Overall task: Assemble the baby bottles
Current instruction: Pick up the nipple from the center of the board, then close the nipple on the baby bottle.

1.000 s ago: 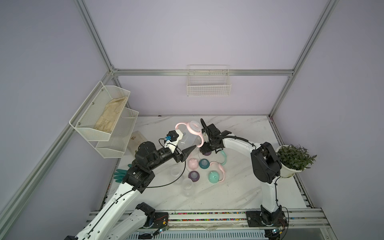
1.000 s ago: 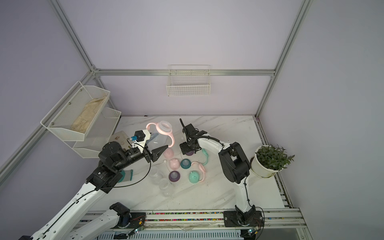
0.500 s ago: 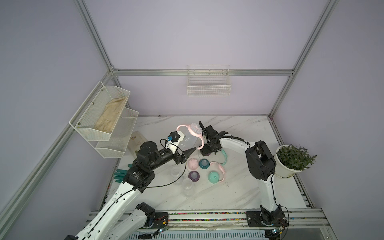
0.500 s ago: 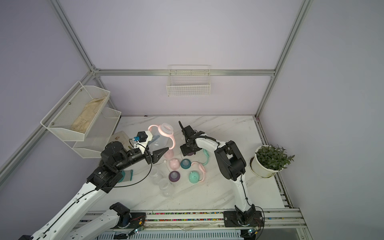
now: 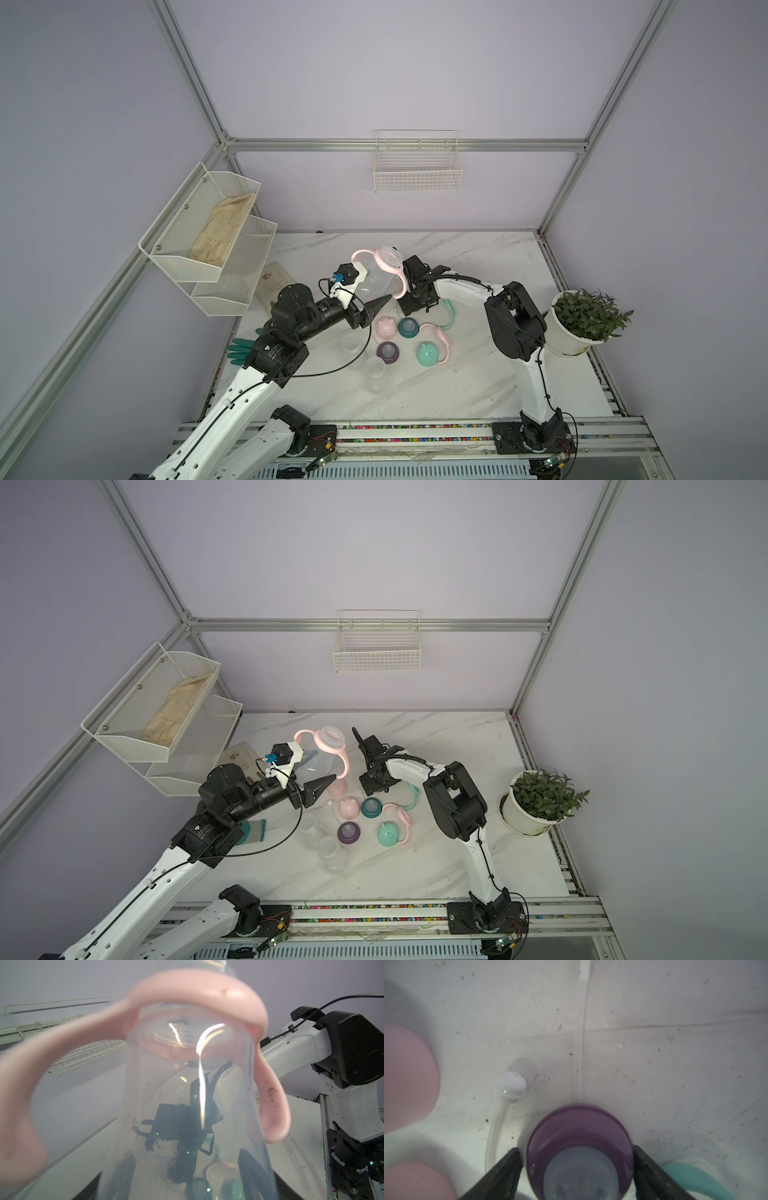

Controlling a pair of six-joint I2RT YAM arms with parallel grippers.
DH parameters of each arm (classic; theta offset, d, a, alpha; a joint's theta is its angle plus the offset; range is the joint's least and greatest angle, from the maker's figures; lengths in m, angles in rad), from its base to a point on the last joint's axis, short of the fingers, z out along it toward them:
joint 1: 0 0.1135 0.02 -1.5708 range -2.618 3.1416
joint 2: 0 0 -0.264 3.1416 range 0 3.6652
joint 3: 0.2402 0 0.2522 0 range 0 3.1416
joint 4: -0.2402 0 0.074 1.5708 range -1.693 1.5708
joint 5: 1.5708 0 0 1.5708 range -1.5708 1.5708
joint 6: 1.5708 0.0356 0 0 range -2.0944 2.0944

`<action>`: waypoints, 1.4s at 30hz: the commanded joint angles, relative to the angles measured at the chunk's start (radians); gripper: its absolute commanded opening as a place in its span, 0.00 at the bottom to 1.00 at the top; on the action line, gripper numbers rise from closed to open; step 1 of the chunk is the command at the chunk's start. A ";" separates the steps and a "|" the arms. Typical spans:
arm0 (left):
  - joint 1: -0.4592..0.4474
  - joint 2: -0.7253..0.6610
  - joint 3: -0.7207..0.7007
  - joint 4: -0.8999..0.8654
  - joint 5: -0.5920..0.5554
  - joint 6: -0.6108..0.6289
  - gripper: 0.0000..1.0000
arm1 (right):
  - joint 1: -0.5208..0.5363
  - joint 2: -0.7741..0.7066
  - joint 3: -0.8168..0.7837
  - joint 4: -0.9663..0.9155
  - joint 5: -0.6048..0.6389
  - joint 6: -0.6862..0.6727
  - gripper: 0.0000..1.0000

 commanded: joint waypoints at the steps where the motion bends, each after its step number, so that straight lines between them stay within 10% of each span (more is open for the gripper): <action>1: 0.004 -0.012 -0.012 0.027 -0.014 0.023 0.00 | 0.016 0.034 0.005 -0.042 0.040 0.002 0.73; 8: 0.004 0.007 -0.008 0.039 -0.031 0.008 0.00 | 0.016 -0.007 0.011 -0.056 0.047 0.024 0.54; 42: 0.004 0.158 -0.330 0.523 -0.214 -0.005 0.00 | -0.071 -0.379 0.531 -0.391 -0.227 -0.098 0.51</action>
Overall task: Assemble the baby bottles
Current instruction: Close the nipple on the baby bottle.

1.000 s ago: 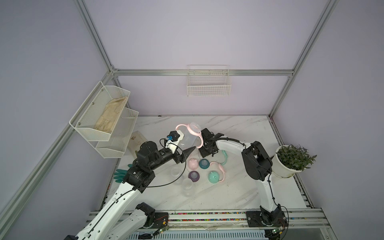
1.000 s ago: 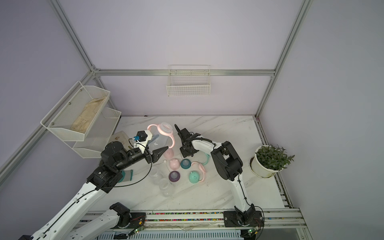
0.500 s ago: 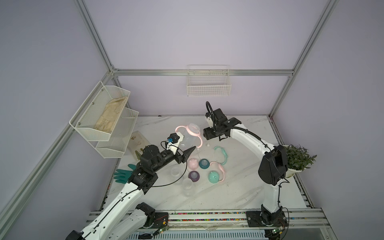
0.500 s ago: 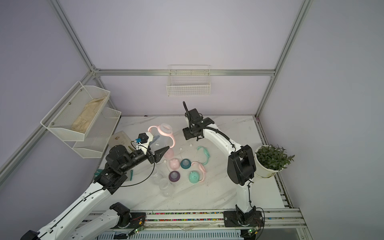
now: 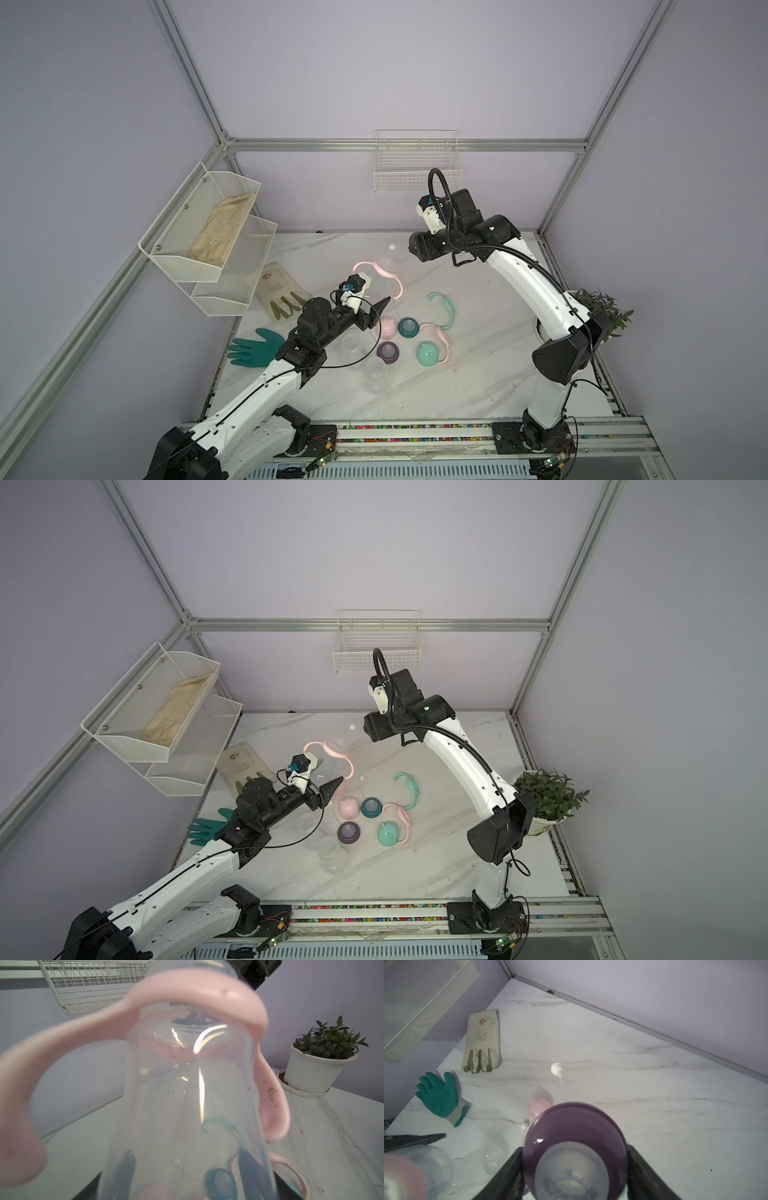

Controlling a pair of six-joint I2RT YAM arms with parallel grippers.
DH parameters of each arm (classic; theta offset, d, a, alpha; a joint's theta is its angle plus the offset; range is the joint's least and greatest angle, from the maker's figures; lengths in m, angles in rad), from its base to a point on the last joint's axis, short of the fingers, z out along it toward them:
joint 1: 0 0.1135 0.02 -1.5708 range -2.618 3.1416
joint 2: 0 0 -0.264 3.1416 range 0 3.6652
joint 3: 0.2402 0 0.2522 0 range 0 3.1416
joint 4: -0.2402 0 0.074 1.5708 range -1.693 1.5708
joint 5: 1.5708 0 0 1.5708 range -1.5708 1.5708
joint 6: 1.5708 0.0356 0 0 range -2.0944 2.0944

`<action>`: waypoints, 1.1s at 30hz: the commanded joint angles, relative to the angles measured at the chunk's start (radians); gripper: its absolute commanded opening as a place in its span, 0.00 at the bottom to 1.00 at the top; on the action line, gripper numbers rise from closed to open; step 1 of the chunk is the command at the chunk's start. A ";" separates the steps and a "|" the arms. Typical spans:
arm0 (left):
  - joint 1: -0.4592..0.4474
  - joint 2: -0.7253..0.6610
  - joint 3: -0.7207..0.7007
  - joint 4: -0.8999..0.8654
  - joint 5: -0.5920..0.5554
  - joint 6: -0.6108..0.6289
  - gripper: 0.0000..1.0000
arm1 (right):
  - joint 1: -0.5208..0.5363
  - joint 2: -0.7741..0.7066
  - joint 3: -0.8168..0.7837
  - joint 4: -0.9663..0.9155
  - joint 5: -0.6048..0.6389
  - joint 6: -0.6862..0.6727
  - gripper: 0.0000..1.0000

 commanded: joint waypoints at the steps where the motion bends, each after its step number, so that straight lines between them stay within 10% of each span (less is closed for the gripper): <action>1: 0.004 0.018 -0.014 0.097 -0.031 0.023 0.00 | 0.006 -0.037 0.063 -0.034 -0.077 -0.034 0.51; 33: -0.004 0.228 0.069 0.161 0.032 0.047 0.00 | 0.061 -0.077 0.177 -0.073 -0.273 -0.027 0.48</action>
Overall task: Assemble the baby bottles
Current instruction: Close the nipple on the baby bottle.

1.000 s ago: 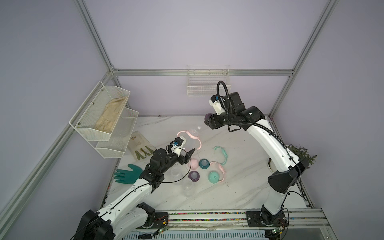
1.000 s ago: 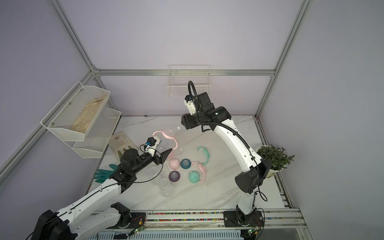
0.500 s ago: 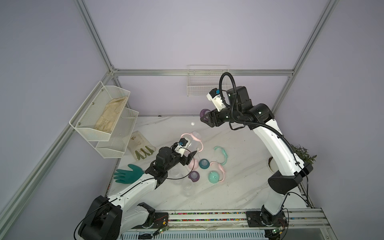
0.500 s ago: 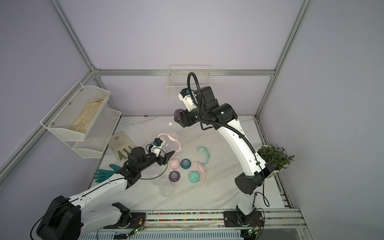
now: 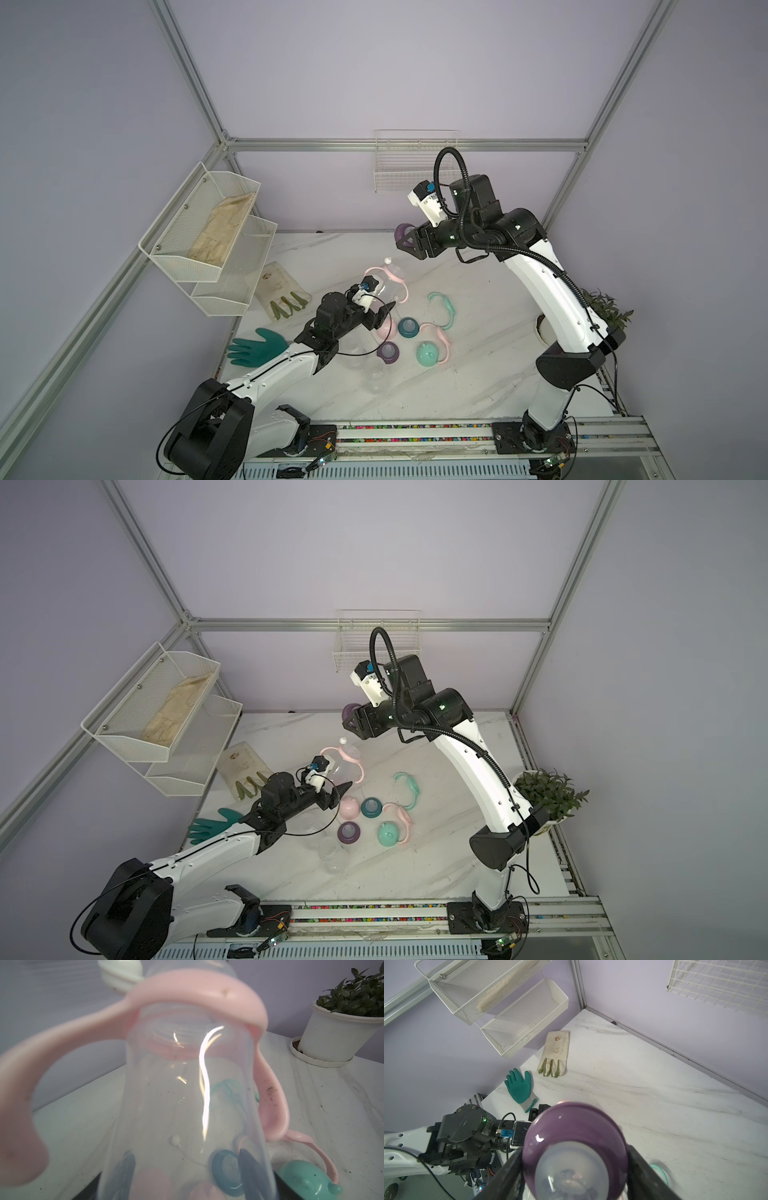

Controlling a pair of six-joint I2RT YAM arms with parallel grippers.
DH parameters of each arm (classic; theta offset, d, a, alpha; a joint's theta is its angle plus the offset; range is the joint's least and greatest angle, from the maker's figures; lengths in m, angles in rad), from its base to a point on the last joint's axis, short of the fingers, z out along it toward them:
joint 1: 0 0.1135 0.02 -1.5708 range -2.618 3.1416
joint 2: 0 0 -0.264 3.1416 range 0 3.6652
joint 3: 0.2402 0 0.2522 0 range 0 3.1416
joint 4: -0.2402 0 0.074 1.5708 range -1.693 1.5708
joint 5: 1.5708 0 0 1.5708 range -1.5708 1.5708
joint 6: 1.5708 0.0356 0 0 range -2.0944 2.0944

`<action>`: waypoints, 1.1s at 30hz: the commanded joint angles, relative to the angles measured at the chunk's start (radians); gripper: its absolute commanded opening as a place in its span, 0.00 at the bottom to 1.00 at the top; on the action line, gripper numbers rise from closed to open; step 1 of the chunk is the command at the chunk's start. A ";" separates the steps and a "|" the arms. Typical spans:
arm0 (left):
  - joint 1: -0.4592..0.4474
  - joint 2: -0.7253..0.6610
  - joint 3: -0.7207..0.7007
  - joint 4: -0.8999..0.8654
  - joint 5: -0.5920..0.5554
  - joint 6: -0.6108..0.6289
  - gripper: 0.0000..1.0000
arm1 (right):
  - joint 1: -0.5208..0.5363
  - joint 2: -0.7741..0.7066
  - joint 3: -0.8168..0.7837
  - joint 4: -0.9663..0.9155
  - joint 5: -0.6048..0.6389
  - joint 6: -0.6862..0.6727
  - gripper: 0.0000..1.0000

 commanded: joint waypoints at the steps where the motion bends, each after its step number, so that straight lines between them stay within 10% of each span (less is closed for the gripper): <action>1: -0.004 -0.001 0.065 0.075 0.021 -0.002 0.00 | 0.006 -0.052 -0.012 0.016 -0.012 -0.006 0.48; 33: -0.007 -0.003 0.052 0.089 0.030 0.018 0.00 | 0.006 -0.069 -0.057 0.049 -0.081 0.006 0.46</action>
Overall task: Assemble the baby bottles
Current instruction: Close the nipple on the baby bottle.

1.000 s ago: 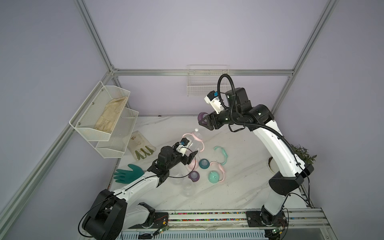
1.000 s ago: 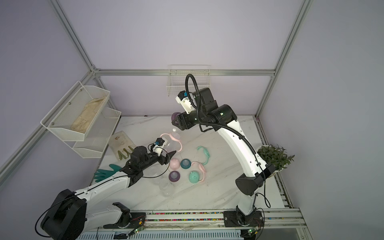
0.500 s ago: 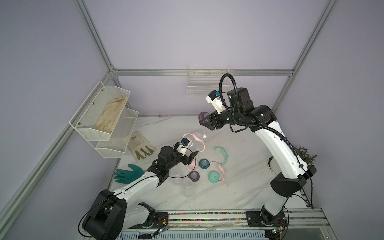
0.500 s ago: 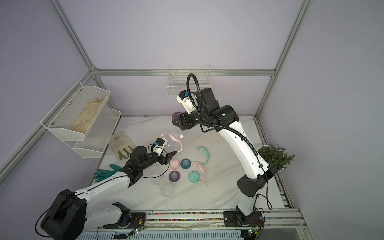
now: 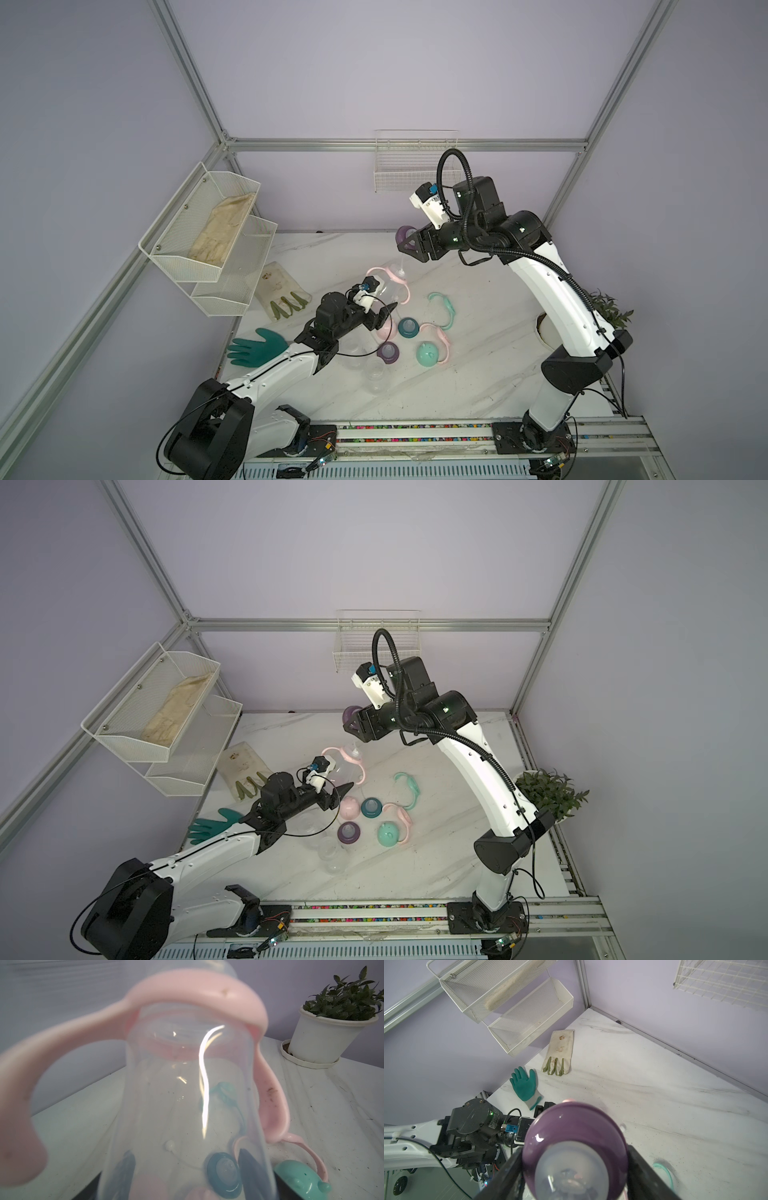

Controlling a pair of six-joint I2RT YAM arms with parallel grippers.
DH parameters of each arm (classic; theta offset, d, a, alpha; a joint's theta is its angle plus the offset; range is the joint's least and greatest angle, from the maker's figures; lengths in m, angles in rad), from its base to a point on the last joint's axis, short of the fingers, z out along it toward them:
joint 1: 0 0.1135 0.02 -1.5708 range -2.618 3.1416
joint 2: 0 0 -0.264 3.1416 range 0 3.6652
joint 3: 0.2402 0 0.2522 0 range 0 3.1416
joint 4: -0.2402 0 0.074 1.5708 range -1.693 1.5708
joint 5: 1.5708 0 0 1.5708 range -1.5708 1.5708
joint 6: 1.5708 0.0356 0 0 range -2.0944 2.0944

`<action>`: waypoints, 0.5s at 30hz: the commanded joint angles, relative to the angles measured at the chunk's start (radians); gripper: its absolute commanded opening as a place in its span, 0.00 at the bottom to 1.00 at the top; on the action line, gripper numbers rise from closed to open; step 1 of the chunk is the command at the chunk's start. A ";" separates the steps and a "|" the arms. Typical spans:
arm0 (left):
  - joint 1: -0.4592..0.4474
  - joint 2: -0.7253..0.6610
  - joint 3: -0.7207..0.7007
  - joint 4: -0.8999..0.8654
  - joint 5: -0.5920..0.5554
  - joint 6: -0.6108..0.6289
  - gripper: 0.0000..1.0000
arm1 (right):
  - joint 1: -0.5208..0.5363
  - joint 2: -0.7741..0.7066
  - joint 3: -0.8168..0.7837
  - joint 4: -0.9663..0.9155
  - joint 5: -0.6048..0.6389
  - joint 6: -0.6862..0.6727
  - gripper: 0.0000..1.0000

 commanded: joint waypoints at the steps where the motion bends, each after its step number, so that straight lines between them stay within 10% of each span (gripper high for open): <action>1: -0.005 0.000 0.057 0.074 -0.002 0.017 0.00 | 0.006 -0.035 -0.021 0.032 -0.057 0.005 0.46; 15: -0.006 -0.037 -0.031 0.295 0.160 0.087 0.00 | -0.006 -0.052 -0.138 -0.024 -0.276 0.028 0.44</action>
